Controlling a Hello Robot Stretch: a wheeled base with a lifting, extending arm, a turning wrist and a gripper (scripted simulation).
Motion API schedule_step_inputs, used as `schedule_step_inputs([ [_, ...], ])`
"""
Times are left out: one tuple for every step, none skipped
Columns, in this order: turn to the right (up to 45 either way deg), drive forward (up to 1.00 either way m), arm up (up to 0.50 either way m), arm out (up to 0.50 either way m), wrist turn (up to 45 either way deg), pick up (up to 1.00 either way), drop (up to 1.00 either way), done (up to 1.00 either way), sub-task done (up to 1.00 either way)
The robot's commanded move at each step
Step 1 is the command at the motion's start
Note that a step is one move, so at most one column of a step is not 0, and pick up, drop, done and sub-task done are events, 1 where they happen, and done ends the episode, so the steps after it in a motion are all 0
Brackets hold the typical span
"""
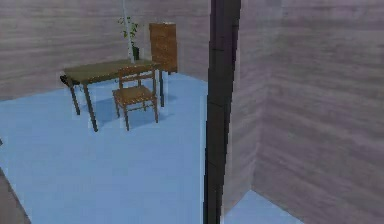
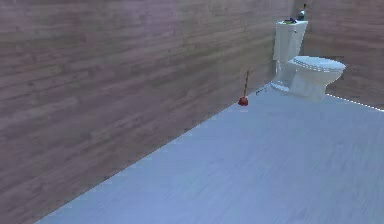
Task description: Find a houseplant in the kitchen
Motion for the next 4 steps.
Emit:
schedule_step_inputs([
  [-12.0,0.0,0.0,0.0,0.0,0.0,0.0,0.0,0.0],
  [0.0,0.4,0.0,0.0,0.0,0.0,0.0,0.0,0.0],
  [-15.0,0.0,0.0,0.0,0.0,0.0,0.0,0.0,0.0],
  [-3.0,0.0,0.0,0.0,0.0,0.0,0.0,0.0,0.0],
])
